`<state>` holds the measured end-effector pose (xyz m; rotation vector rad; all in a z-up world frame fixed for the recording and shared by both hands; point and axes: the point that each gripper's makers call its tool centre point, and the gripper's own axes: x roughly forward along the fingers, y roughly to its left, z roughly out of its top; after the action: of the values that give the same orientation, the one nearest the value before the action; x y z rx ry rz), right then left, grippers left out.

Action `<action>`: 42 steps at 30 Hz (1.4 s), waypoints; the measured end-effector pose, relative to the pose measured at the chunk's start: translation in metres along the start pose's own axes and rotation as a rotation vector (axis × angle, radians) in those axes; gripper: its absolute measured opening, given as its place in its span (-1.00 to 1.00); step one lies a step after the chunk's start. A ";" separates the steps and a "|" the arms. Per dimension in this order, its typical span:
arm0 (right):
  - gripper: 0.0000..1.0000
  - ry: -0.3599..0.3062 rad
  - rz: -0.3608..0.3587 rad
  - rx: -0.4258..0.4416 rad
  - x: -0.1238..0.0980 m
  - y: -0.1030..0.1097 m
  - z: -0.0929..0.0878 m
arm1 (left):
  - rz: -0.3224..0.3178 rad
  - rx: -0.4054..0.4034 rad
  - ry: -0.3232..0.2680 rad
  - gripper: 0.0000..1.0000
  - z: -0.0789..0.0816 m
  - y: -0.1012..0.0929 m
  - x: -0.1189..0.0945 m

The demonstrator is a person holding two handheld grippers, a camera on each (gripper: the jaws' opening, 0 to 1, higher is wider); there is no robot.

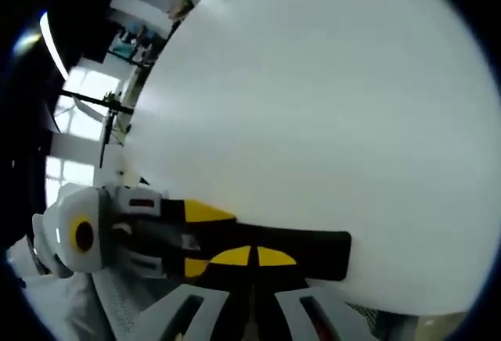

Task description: Press the specified remote control buttons in sequence, fully releasing each button before pressing the next.

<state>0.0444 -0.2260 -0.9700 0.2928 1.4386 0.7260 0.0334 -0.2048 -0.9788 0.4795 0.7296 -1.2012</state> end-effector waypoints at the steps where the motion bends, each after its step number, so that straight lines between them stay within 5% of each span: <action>1: -1.00 -0.001 -0.001 0.000 0.000 0.000 0.000 | 0.000 0.001 0.000 -0.52 0.000 0.000 0.000; 8: -1.00 -0.023 0.049 0.130 0.000 0.000 0.003 | -0.001 0.000 -0.001 -0.52 0.000 0.000 0.000; 42: -1.00 0.000 0.017 0.053 -0.005 0.000 0.000 | -0.002 0.004 0.009 -0.52 0.000 0.001 0.000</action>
<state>0.0449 -0.2292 -0.9656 0.3462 1.4587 0.7025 0.0343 -0.2049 -0.9786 0.4877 0.7354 -1.2034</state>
